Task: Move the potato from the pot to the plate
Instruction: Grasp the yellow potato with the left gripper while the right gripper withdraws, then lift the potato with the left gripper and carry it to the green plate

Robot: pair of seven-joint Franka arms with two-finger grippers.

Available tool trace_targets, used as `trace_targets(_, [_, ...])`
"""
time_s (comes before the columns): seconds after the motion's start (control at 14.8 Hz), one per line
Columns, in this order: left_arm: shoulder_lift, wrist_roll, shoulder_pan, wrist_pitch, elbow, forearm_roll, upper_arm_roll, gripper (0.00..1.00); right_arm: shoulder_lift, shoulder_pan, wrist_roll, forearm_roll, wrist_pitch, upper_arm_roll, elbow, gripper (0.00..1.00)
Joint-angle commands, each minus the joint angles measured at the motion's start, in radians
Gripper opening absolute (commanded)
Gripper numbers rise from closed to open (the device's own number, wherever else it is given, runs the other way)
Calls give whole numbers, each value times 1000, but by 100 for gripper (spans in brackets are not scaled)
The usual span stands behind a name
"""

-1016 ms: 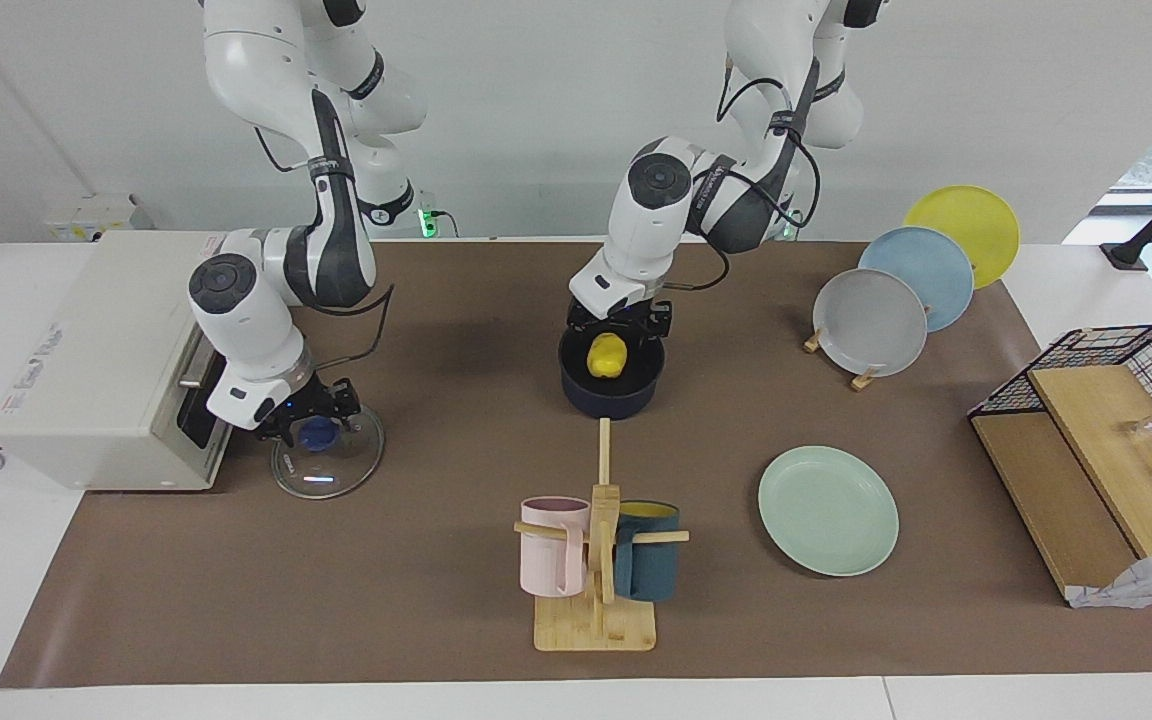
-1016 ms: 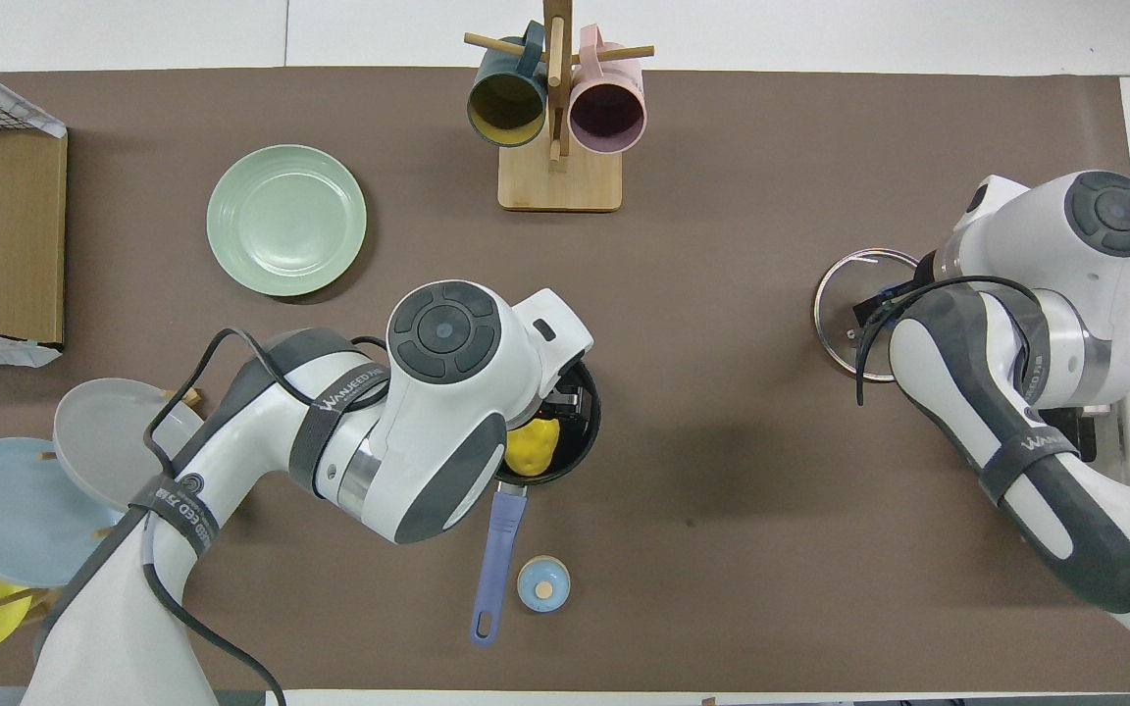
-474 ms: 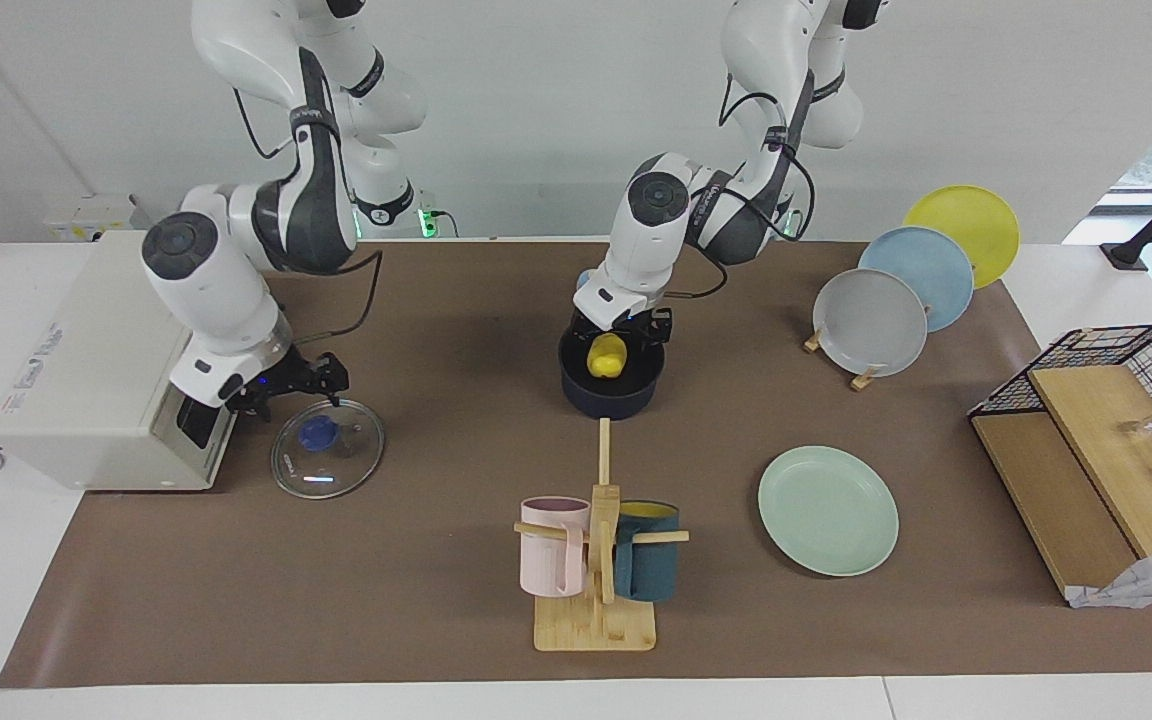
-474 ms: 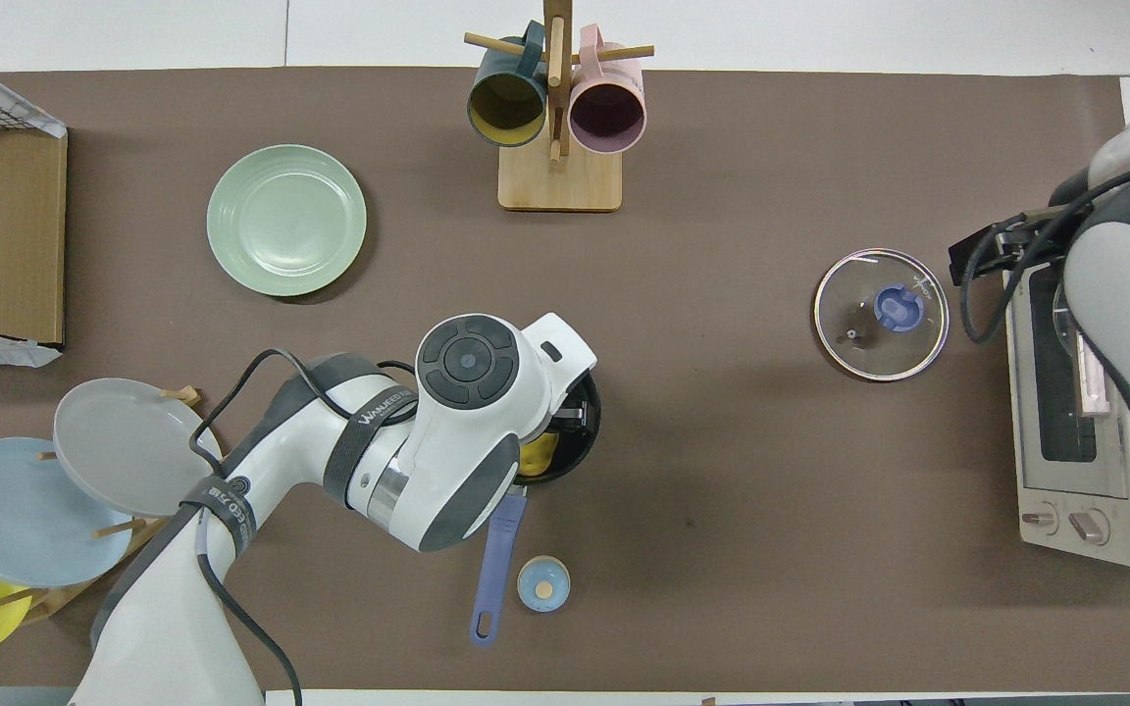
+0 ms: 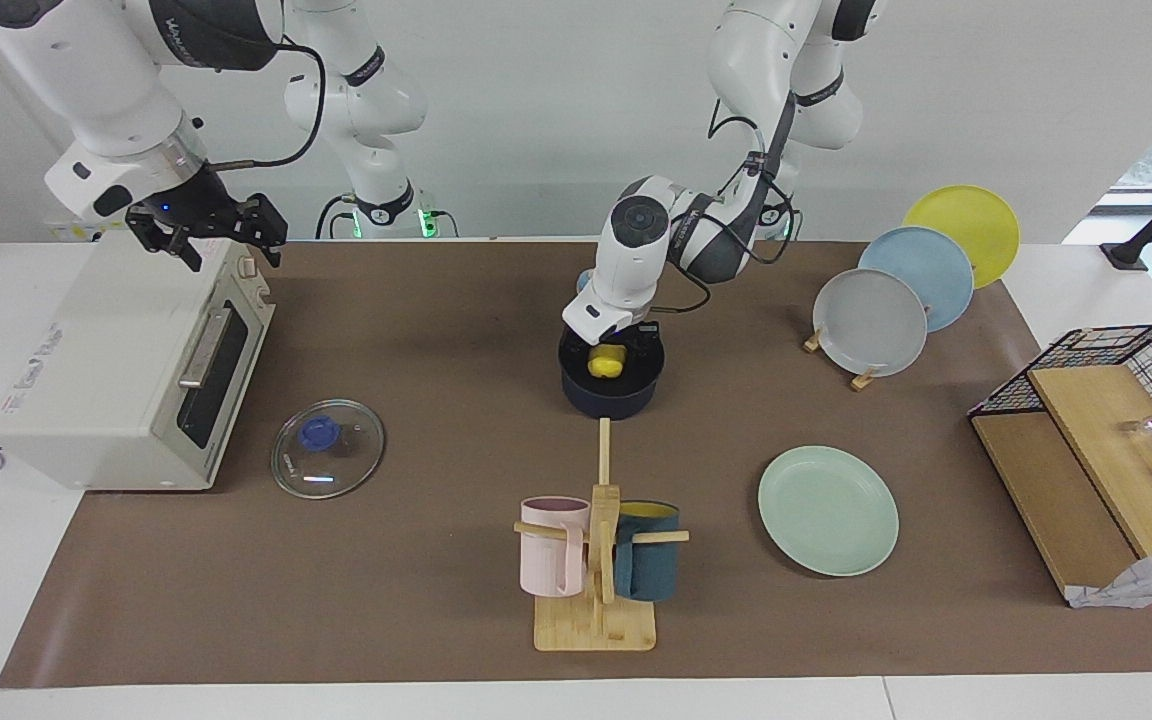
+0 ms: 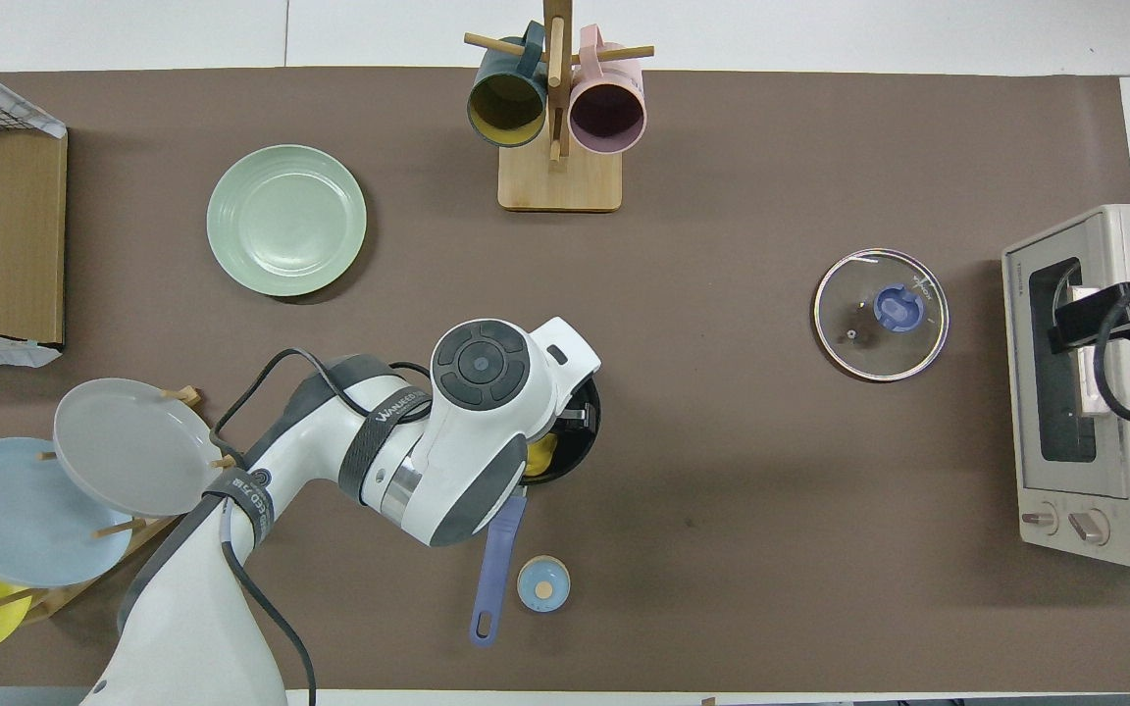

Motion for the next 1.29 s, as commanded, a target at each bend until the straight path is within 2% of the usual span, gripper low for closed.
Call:
trace_targets(0.0, [-4,-17,-23,28,-17,17,17,100,-2,-13,11,-43,21,18,-26,100])
trace_targets(0.14, [-4,-14,-22,28,-17,17,17,98,8,15,12,-52,18,8,-20,100])
trace_targets(0.2, [-2,-12,-22,29,-18,17,17,88,22,21,12,-52,18,1,-11,100])
trace_targets(0.34, [-2,-5,-17,32,-23,19,17,61,36,24,12,-51,18,-33,-2,100])
trace_targets(0.47, [-2,14,-9,35,-23,19,17,31,25,20,12,-32,14,-31,-3,100])
trace_targets(0.61, [-2,18,-8,35,-23,19,17,5,24,20,12,-27,30,-33,-5,100])
trace_targets(0.68, [-2,18,-6,35,-21,19,17,0,22,20,12,-26,32,-33,-3,100])
trace_targets(0.95, [-23,26,-2,5,3,19,29,0,16,20,12,-17,34,-30,1,100])
trace_targets(1.02, [-49,28,20,-50,35,19,32,0,19,21,12,-15,38,-30,11,100])
trace_targets(1.22, [-65,29,50,-242,196,19,35,0,22,24,15,0,52,-28,15,100])
